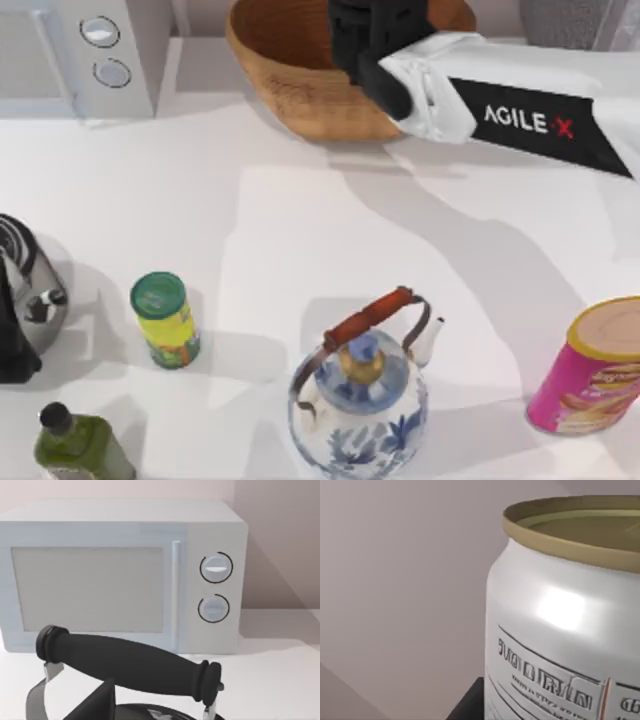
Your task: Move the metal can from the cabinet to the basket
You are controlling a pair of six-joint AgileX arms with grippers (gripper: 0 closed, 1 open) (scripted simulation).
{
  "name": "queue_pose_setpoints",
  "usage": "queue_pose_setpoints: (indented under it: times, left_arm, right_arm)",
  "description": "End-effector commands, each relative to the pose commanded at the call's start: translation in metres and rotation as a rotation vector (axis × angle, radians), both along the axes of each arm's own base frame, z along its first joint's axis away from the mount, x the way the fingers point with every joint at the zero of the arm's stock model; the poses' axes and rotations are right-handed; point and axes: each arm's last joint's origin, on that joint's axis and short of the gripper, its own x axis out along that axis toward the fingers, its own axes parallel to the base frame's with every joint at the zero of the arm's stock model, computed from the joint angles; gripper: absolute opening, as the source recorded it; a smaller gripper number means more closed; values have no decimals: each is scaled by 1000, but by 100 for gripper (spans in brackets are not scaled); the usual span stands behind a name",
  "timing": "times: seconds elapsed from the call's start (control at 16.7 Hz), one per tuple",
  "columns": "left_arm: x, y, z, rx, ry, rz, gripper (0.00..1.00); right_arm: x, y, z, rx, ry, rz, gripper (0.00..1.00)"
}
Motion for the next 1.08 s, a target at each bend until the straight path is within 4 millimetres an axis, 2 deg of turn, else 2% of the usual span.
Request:
queue_pose_setpoints:
  times: [0.24, 0.54, 1.08]
  left_arm:
    - [0, 0, 0, 0, 0, 0, 100]
    - [0, 0, 0, 0, 0, 0, 100]
    - [0, 0, 0, 0, 0, 0, 100]
  right_arm:
    - [14, 1, -4, 3, -7, 1, 0]
    - [16, 1, -5, 3, -7, 0, 0]
    - [16, 1, -5, 3, -7, 0, 68]
